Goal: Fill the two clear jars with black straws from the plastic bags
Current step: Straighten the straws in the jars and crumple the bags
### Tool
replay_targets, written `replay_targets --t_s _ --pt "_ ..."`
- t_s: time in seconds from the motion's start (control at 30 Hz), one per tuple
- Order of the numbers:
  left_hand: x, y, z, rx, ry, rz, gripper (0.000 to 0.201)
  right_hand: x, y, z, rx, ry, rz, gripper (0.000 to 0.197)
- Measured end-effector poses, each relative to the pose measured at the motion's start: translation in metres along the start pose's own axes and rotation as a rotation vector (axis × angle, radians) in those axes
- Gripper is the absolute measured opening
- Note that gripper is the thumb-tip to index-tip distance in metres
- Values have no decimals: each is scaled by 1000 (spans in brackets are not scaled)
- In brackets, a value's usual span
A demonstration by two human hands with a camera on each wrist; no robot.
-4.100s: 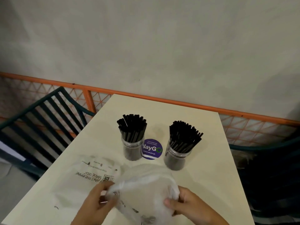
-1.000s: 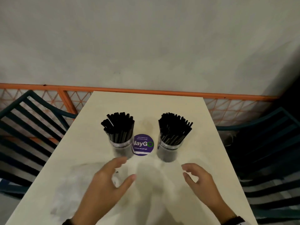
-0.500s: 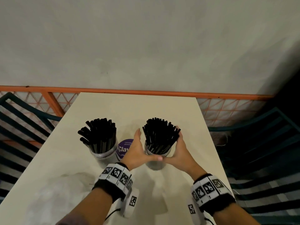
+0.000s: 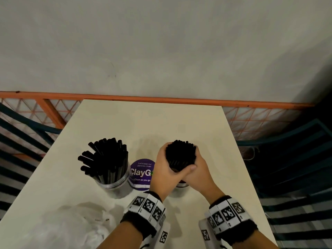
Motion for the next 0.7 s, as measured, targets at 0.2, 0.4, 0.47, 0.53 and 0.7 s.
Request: replay_targets --t_s 0.2,0.4,0.47,0.53,0.7 --pt "11 -1 -3 197 41 -93 108 -29 18 -11 46 22 6 96" --pt "19 -11 5 407 50 -84 124 -20 4 -9 54 103 -71 87" --pt "15 -14 8 395 26 -49 119 -16 -2 -3 41 109 -93 77" --pt "9 -12 9 318 -20 -16 100 -10 -1 1 9 96 -82 61" --pt "9 -6 2 202 -25 -33 79 -9 -4 -1 -15 137 -180 51"
Point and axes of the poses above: each hand's wrist, its own z-axis towards the middle knuckle, its own y-axis out of the back of the hand, x = y × z, the point moved 7 cm from there along z, towards the middle knuckle, and after that the axes turned 11 degrees about -y, right-handed, at the moved point
